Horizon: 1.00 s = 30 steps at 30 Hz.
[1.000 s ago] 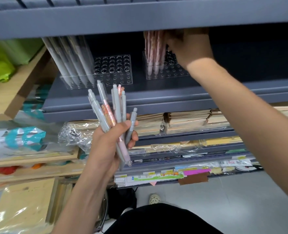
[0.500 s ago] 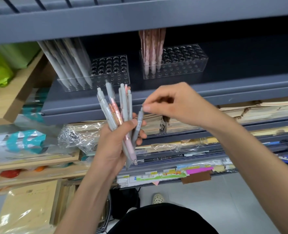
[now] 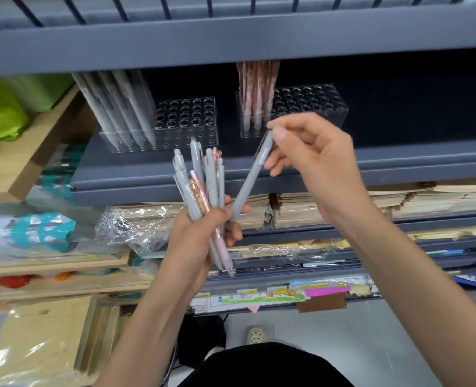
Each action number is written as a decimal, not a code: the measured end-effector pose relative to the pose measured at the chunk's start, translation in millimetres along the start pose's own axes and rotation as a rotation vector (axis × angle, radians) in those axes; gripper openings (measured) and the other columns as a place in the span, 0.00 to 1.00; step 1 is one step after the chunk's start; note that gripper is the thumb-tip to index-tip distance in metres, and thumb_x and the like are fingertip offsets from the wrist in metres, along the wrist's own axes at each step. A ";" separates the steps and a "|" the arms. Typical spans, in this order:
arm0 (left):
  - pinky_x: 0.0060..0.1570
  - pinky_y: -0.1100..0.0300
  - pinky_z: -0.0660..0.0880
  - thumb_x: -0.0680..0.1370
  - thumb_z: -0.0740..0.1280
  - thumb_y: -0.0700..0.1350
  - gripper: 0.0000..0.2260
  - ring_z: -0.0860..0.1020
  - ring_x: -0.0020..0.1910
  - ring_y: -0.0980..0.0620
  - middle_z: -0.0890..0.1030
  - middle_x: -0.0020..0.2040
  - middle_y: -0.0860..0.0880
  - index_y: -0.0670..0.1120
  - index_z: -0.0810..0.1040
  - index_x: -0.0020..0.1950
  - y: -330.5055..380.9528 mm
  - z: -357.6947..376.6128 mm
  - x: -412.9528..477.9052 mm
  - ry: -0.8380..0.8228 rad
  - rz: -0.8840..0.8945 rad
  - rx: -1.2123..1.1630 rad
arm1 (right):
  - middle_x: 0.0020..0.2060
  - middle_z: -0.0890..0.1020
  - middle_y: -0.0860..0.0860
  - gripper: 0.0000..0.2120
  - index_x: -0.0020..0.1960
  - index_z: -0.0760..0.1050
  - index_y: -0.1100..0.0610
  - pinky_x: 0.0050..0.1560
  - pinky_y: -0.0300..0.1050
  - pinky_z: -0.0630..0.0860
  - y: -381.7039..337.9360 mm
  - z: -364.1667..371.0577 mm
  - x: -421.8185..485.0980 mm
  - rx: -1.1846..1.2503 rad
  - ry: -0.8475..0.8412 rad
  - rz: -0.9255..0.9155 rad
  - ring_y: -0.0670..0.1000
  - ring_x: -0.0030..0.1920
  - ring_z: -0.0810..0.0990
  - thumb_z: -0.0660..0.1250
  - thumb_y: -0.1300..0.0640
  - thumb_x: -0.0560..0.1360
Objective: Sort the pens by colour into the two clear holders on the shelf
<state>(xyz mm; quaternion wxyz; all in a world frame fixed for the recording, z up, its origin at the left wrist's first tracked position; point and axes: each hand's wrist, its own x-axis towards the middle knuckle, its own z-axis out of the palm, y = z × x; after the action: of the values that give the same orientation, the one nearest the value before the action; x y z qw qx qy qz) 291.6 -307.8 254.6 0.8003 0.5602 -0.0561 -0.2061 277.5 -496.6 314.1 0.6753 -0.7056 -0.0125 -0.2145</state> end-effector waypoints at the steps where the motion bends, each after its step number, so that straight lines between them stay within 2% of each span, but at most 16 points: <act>1: 0.29 0.61 0.74 0.74 0.69 0.38 0.09 0.77 0.28 0.50 0.86 0.48 0.39 0.42 0.76 0.53 0.3 -2.2 0.6 0.023 0.008 -0.016 | 0.39 0.84 0.54 0.06 0.54 0.79 0.62 0.37 0.43 0.80 2.5 7.3 -1.6 0.023 -0.029 0.035 0.53 0.36 0.83 0.67 0.63 0.78; 4: 0.28 0.61 0.74 0.72 0.69 0.39 0.13 0.77 0.28 0.50 0.86 0.48 0.39 0.40 0.75 0.56 3.8 -12.9 0.7 0.082 0.023 -0.049 | 0.38 0.85 0.55 0.08 0.54 0.80 0.64 0.38 0.41 0.80 11.3 27.4 -3.3 -0.042 -0.167 0.141 0.50 0.36 0.83 0.70 0.64 0.76; 6: 0.27 0.61 0.73 0.73 0.69 0.38 0.14 0.77 0.28 0.50 0.86 0.48 0.40 0.37 0.75 0.58 6.8 -22.9 -1.3 0.111 0.023 -0.045 | 0.38 0.85 0.56 0.07 0.53 0.80 0.64 0.38 0.41 0.80 12.2 39.3 0.6 -0.068 -0.191 0.146 0.49 0.36 0.83 0.69 0.65 0.76; 9: 0.26 0.62 0.74 0.77 0.66 0.36 0.10 0.75 0.26 0.51 0.85 0.42 0.42 0.37 0.74 0.58 12.1 -39.6 -6.2 0.169 0.032 -0.064 | 0.39 0.85 0.56 0.04 0.51 0.79 0.61 0.41 0.42 0.82 7.7 55.9 16.9 -0.034 -0.074 0.072 0.51 0.38 0.85 0.67 0.64 0.78; 11: 0.25 0.62 0.72 0.78 0.65 0.35 0.07 0.73 0.25 0.52 0.84 0.40 0.42 0.41 0.72 0.55 17.6 -49.1 -11.1 0.189 0.040 -0.086 | 0.40 0.85 0.53 0.04 0.49 0.78 0.58 0.44 0.43 0.82 5.5 66.4 32.8 -0.052 0.023 -0.005 0.51 0.41 0.85 0.65 0.64 0.78; 13: 0.23 0.62 0.71 0.79 0.64 0.35 0.06 0.72 0.24 0.52 0.84 0.40 0.41 0.44 0.70 0.50 22.9 -58.1 -16.1 0.208 0.043 -0.077 | 0.42 0.85 0.51 0.06 0.47 0.76 0.54 0.49 0.49 0.83 4.3 78.6 47.8 -0.094 0.092 -0.077 0.50 0.44 0.85 0.64 0.64 0.78; 15: 0.22 0.62 0.70 0.79 0.64 0.35 0.07 0.71 0.24 0.51 0.84 0.40 0.41 0.45 0.69 0.47 28.0 -67.1 -21.3 0.216 0.049 -0.063 | 0.40 0.85 0.44 0.10 0.44 0.74 0.49 0.52 0.51 0.81 3.9 92.4 61.1 -0.155 0.130 -0.158 0.47 0.45 0.84 0.63 0.63 0.78; 17: 0.23 0.62 0.71 0.79 0.64 0.35 0.06 0.73 0.24 0.50 0.84 0.40 0.41 0.46 0.70 0.47 32.5 -76.1 -25.9 0.197 0.066 -0.050 | 0.35 0.83 0.35 0.13 0.42 0.72 0.45 0.51 0.49 0.80 4.4 105.4 72.8 -0.255 0.150 -0.232 0.44 0.41 0.82 0.61 0.62 0.78; 18: 0.24 0.62 0.72 0.78 0.64 0.36 0.06 0.74 0.25 0.50 0.84 0.41 0.41 0.46 0.70 0.48 34.9 -80.4 -27.9 0.184 0.075 -0.043 | 0.34 0.82 0.34 0.11 0.42 0.74 0.46 0.50 0.49 0.80 5.7 110.8 79.4 -0.326 0.156 -0.241 0.44 0.40 0.81 0.61 0.61 0.78; 21: 0.25 0.62 0.73 0.75 0.67 0.39 0.06 0.77 0.28 0.49 0.84 0.42 0.41 0.47 0.73 0.50 40.9 -93.1 -32.9 0.192 0.082 -0.040 | 0.40 0.84 0.44 0.09 0.48 0.80 0.56 0.51 0.46 0.77 12.4 120.6 101.2 -0.575 0.174 -0.201 0.50 0.44 0.82 0.61 0.56 0.77; 23: 0.26 0.62 0.74 0.74 0.67 0.39 0.07 0.78 0.29 0.49 0.84 0.42 0.41 0.46 0.74 0.52 42.5 -101.0 -34.8 0.209 0.087 -0.049 | 0.46 0.85 0.55 0.12 0.54 0.80 0.60 0.54 0.51 0.77 17.8 125.5 112.0 -0.660 0.139 -0.164 0.58 0.49 0.82 0.60 0.55 0.79; 24: 0.26 0.61 0.74 0.75 0.66 0.38 0.08 0.78 0.30 0.49 0.84 0.42 0.42 0.45 0.74 0.53 42.8 -104.6 -35.8 0.219 0.089 -0.053 | 0.49 0.85 0.57 0.14 0.56 0.79 0.60 0.56 0.53 0.76 18.8 128.5 115.1 -0.710 0.122 -0.153 0.60 0.52 0.81 0.59 0.54 0.79; 28: 0.27 0.61 0.74 0.73 0.69 0.38 0.11 0.79 0.33 0.49 0.82 0.39 0.44 0.39 0.74 0.54 44.0 -118.8 -37.6 0.268 0.061 -0.075 | 0.62 0.79 0.58 0.16 0.64 0.75 0.60 0.62 0.47 0.69 16.0 140.2 125.5 -0.865 0.080 -0.196 0.60 0.62 0.75 0.58 0.55 0.80; 30: 0.29 0.61 0.75 0.74 0.70 0.36 0.12 0.80 0.34 0.50 0.81 0.38 0.45 0.37 0.73 0.56 44.7 -125.0 -37.5 0.277 0.034 -0.087 | 0.65 0.76 0.60 0.18 0.67 0.72 0.61 0.63 0.45 0.66 14.4 144.5 130.8 -0.898 0.038 -0.190 0.60 0.65 0.73 0.59 0.56 0.80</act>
<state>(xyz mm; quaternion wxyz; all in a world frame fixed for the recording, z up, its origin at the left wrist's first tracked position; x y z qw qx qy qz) 309.5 -171.0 255.3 0.8274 0.5470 0.0546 -0.1153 442.0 -395.0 342.9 0.2800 -0.9200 0.0296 -0.2726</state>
